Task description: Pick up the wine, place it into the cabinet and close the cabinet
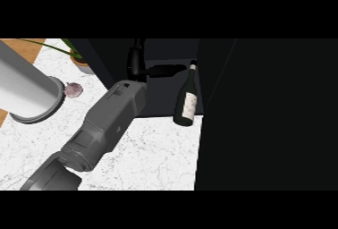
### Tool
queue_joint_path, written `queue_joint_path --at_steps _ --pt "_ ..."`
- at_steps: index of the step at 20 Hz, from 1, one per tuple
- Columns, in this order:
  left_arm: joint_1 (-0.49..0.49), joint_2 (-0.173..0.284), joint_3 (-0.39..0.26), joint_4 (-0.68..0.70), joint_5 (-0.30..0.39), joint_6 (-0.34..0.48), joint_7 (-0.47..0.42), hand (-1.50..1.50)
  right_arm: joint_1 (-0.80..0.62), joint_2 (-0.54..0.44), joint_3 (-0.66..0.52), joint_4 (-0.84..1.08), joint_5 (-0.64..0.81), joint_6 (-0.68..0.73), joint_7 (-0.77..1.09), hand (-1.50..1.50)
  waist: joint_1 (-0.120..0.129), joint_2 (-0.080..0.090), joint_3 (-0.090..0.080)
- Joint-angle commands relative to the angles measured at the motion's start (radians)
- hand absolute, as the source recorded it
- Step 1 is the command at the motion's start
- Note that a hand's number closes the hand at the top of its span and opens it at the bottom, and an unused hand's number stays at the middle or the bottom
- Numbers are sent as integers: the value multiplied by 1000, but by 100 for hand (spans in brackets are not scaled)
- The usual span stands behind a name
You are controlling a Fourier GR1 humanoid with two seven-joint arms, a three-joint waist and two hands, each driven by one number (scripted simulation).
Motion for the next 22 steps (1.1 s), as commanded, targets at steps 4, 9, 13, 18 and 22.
queue_joint_path --at_steps 4,9,13,18,22 --pt "99 2 26 -103 -2 -62 -83 -150 18 -15 -34 -174 -66 -16 85 -150 35 -11 -1" --pt "87 -24 -2 -211 -12 -25 20 -150 91 -33 -5 -226 -56 -11 95 -150 30 -17 -1" --pt "177 13 -13 -337 -24 -67 16 -150 50 -17 23 -250 -13 -56 150 -150 50 -21 -2" --pt "339 -3 -86 -580 -54 -6 89 -150 6 -16 12 -180 -20 -64 134 -150 66 -24 -1" --pt "452 -11 -150 -746 -72 1 112 -150 5 -28 5 -217 -11 -82 163 -150 67 -28 -2"
